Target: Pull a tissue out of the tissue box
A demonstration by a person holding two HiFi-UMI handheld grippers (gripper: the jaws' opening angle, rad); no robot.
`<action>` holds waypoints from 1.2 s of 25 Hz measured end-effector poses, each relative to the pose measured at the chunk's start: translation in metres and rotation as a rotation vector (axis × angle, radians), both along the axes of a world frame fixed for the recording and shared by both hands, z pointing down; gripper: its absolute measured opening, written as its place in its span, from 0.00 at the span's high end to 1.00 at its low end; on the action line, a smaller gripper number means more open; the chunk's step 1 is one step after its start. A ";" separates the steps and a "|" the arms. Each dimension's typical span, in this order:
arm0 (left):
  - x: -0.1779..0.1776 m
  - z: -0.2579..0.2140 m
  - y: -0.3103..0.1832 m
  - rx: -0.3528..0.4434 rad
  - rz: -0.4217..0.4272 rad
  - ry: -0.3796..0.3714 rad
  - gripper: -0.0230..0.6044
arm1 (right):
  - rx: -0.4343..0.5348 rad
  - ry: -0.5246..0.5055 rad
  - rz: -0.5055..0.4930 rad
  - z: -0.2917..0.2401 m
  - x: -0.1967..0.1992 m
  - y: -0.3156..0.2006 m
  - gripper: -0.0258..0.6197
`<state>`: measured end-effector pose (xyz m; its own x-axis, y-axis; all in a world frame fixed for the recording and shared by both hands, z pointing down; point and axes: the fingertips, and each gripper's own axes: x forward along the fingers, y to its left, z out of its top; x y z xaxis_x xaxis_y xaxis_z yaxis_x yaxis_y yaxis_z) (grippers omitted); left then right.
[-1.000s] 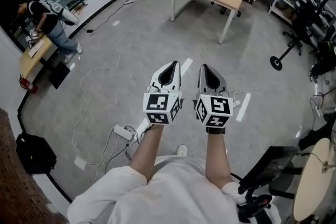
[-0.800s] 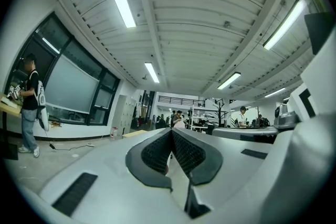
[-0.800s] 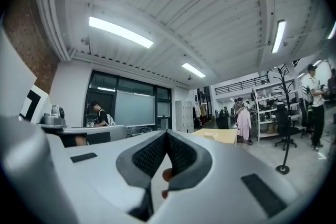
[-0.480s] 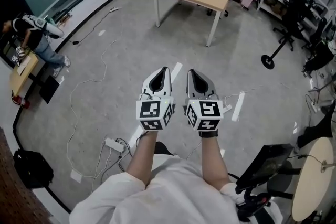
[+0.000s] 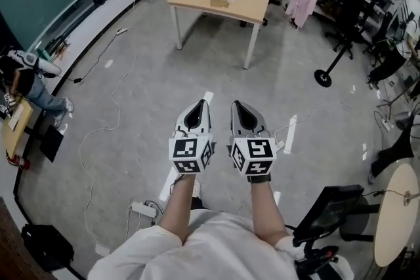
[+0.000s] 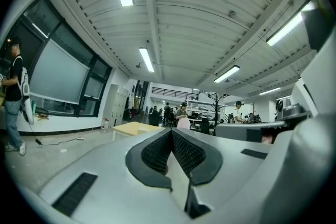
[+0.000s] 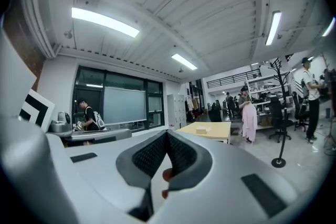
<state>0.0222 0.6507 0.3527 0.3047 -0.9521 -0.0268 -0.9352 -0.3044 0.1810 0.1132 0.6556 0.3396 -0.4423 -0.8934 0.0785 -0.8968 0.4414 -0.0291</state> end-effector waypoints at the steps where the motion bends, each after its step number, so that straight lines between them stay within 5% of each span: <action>1: -0.004 -0.004 -0.012 0.008 0.010 -0.004 0.97 | 0.002 -0.005 0.016 -0.002 -0.002 -0.012 0.97; 16: -0.098 -0.028 -0.136 0.084 0.107 -0.046 0.97 | 0.054 0.035 0.122 -0.014 -0.103 -0.135 0.97; 30: -0.080 -0.007 -0.257 0.039 0.126 -0.062 0.97 | 0.018 0.022 0.132 0.005 -0.085 -0.254 0.97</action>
<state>-0.0576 0.3937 0.3461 0.4242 -0.9047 -0.0401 -0.8981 -0.4259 0.1095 0.0284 0.4021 0.3451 -0.3193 -0.9450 0.0703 -0.9474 0.3200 -0.0021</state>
